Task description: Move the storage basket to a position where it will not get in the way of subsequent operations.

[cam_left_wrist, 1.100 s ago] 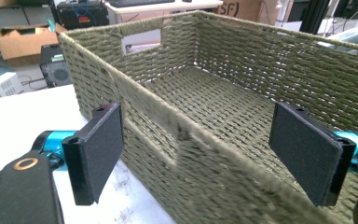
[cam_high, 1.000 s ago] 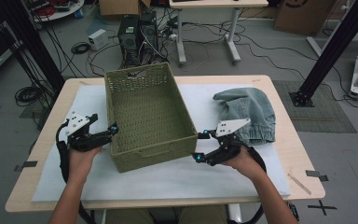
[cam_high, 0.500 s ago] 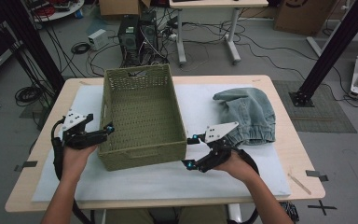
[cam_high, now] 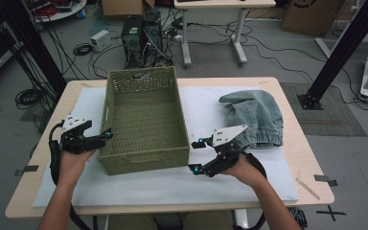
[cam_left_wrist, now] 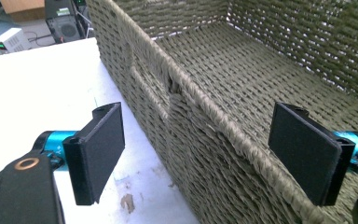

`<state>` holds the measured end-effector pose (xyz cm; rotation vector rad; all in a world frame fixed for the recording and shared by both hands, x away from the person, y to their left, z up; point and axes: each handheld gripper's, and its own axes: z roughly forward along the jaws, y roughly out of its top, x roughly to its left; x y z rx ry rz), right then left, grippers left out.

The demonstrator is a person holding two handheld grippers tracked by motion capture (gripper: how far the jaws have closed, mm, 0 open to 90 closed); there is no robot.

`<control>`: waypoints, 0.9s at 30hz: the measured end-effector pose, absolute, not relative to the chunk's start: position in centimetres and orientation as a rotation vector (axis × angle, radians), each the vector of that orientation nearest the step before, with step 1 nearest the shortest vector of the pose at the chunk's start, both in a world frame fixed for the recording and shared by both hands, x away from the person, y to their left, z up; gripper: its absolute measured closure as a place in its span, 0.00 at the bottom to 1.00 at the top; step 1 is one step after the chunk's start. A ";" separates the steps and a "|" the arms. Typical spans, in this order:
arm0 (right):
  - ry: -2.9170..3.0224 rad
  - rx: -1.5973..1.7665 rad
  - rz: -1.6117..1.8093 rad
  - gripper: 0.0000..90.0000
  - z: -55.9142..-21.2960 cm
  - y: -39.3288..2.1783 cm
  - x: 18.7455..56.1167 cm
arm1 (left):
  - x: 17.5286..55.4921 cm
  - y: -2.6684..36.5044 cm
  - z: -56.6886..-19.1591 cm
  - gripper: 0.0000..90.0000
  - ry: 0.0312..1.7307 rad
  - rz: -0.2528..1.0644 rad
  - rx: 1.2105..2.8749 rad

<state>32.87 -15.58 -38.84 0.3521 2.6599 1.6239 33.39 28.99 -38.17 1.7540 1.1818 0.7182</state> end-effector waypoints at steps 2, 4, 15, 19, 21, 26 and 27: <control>2.643 0.371 1.632 0.23 -38.8 -15.9 33.0 | 33.5 28.8 -38.3 0.20 1.190 0.710 1.769; 2.633 0.395 1.639 0.23 -38.7 -16.3 33.2 | 33.7 28.8 -38.3 0.20 1.198 0.700 1.776; 2.611 0.431 1.627 0.23 -38.8 -16.9 33.6 | 34.2 28.4 -37.5 0.37 1.246 0.652 1.839; 2.581 0.491 1.604 0.23 -38.9 -17.0 34.2 | 34.2 28.3 -37.4 0.42 1.264 0.646 1.858; 2.569 0.521 1.601 0.23 -39.1 -17.0 34.6 | 34.2 28.5 -37.4 0.43 1.284 0.632 1.849; 2.554 0.574 1.575 0.23 -39.4 -17.2 35.3 | 33.8 29.3 -37.3 0.51 1.294 0.605 1.823; 2.556 0.584 1.572 0.23 -39.4 -17.2 35.4 | 33.7 29.5 -37.3 0.52 1.291 0.606 1.820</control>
